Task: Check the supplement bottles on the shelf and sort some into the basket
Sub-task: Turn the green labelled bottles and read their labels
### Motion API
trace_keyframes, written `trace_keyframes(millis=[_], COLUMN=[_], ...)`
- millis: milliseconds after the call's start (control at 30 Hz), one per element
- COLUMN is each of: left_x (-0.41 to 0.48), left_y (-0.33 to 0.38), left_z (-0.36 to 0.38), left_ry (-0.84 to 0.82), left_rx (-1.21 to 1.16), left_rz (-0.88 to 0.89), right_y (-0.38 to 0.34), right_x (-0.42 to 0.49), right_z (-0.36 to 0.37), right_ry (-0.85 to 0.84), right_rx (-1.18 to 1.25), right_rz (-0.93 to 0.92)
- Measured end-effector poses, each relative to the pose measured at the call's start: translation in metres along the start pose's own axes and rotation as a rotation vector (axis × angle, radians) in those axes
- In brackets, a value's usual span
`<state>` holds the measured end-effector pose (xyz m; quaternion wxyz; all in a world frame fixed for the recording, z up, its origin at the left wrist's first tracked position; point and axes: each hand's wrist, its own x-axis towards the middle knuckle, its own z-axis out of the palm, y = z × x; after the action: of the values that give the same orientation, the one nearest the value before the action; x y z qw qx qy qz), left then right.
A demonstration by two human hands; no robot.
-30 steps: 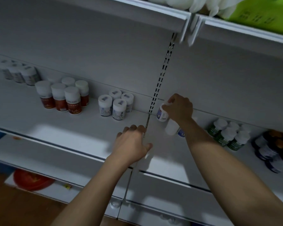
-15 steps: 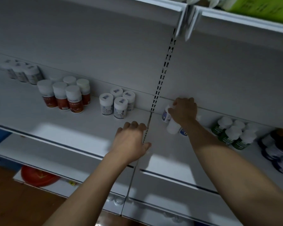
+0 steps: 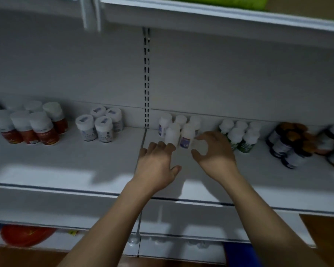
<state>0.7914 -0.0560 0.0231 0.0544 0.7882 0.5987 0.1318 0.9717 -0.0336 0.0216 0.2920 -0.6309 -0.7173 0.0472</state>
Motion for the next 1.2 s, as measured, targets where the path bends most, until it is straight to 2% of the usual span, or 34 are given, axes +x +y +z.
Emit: trace_keyframes(millis=[100,233,300,433,667,867,1033,1200], left_x=[0.011,0.027,0.036,0.05,0.055,0.034,0.019,0.011], left_y=[0.033,0.075,0.091,0.119,0.148,0.166,0.173,0.188], left_z=[0.009,0.016,0.019,0.02,0.027,0.034,0.038,0.032], left_ry=[0.02,0.038,0.003,-0.043,-0.066,-0.008,-0.033,-0.037], left_rx=[-0.042,-0.086,-0.098,-0.091,-0.072,-0.056,-0.046,-0.141], left_rz=[0.07,0.111,0.095,0.064,-0.024,-0.069,-0.107,-0.101], right_y=[0.032,0.079,0.103,0.14,0.169,0.175,0.177,0.174], right_x=[-0.019,-0.013,-0.001,0.025,0.065,0.064,0.04,-0.006], right_z=[-0.016,-0.043,-0.054,-0.074,-0.076,-0.064,-0.076,-0.106], right_ry=[0.077,-0.079,-0.097,-0.031,-0.184,-0.138,-0.075,-0.108], right_rx=[0.016,-0.047,-0.111,-0.191,-0.233,-0.21,-0.038,0.377], right_rz=[0.033,0.222,0.259,0.279,0.283,0.287,0.326,0.371])
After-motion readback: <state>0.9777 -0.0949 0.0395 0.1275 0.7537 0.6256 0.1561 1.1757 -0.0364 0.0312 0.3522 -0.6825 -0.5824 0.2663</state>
